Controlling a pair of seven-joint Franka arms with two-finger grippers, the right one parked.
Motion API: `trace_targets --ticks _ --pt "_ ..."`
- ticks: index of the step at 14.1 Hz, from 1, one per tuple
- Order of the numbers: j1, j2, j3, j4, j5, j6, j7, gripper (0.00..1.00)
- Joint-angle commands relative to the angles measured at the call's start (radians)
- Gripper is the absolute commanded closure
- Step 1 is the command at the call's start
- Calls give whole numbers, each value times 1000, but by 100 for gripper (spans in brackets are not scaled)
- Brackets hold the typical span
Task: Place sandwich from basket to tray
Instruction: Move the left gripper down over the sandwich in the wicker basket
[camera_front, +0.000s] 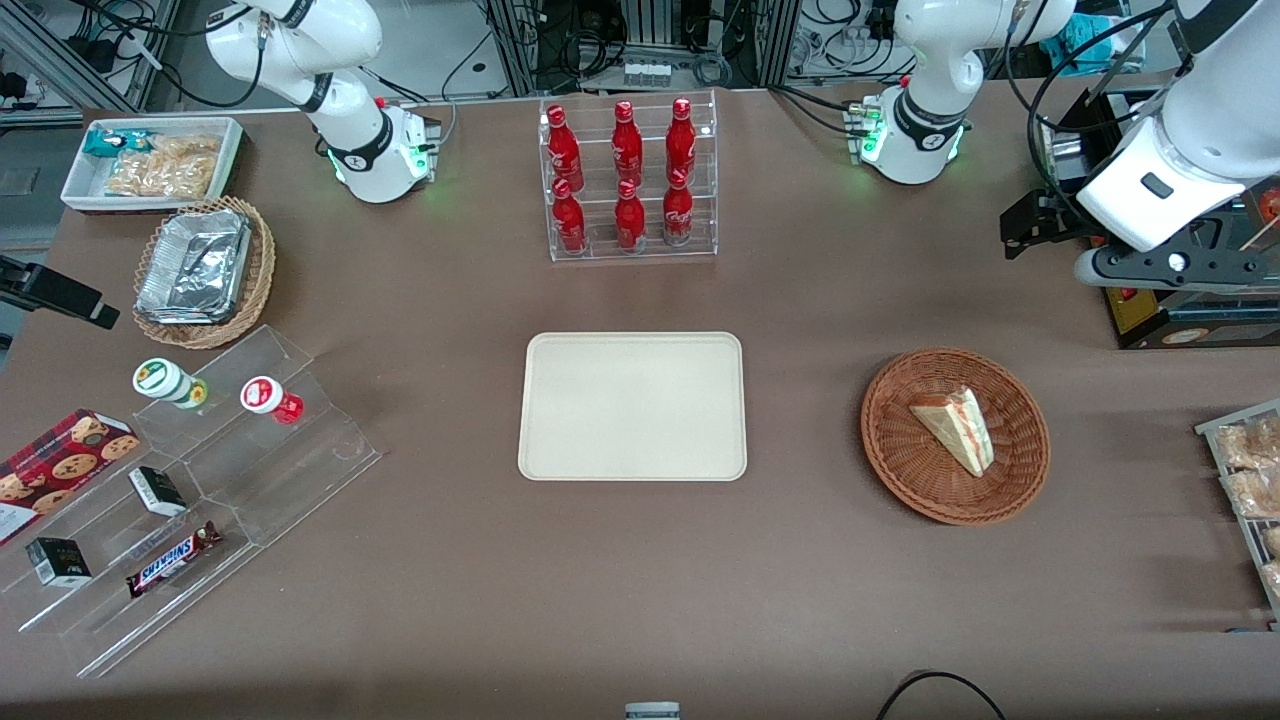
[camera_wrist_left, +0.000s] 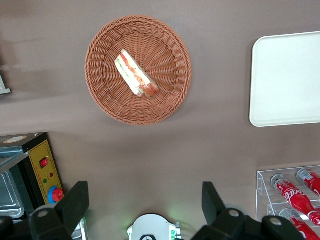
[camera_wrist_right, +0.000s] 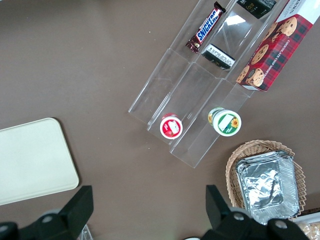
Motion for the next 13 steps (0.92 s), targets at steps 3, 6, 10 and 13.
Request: trace_targets --ticks 3,6,10,13 --pt "9 13 0 -7 -13 14 10 0" --pt "9 108 31 -22 -10 72 9 0" --pt "9 263 72 -128 -1 253 -170 0" --pt "8 360 74 -234 4 510 -602 0"
